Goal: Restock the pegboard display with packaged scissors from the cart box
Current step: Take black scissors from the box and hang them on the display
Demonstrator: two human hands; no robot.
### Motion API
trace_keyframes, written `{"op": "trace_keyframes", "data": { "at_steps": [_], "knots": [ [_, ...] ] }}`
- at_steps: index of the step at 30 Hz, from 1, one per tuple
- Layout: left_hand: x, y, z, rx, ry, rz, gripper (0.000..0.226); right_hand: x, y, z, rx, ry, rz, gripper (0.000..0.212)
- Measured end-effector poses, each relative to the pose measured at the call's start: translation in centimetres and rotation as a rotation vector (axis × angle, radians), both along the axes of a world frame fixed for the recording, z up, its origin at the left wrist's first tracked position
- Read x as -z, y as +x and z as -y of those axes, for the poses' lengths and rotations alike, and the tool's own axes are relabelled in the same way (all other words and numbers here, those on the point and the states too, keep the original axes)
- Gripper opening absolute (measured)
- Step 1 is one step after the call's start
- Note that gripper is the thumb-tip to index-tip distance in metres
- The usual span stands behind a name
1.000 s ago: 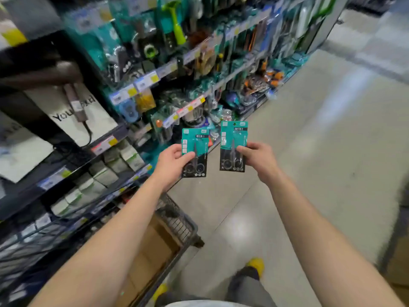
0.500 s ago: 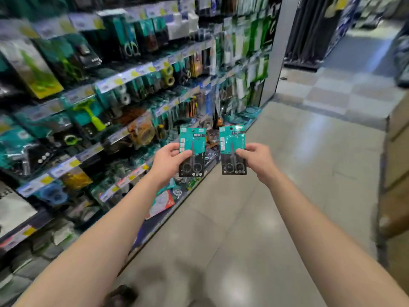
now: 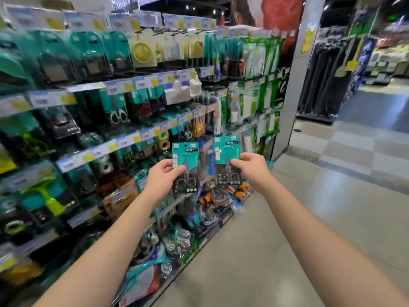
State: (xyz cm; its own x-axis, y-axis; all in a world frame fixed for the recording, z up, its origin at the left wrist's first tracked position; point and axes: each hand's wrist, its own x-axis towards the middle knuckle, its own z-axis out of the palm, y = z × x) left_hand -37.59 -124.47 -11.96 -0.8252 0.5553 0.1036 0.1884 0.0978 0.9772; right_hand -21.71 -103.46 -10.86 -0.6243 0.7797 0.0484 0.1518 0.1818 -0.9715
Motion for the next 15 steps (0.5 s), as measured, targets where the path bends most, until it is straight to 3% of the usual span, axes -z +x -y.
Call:
{"op": "trace_keyframes", "data": {
  "at_steps": [9, 15],
  "knots": [
    [-3.1, -10.0, -11.7, -0.161, 0.029, -0.041, 0.022, -2.8, -12.4, -13.8, -0.118, 0.066, -0.024, 0.006],
    [-4.1, -14.6, -17.9, -0.256, 0.030, -0.051, 0.013, -1.8, -19.5, -20.8, -0.223, 0.004, -0.057, 0.026]
  ]
}}
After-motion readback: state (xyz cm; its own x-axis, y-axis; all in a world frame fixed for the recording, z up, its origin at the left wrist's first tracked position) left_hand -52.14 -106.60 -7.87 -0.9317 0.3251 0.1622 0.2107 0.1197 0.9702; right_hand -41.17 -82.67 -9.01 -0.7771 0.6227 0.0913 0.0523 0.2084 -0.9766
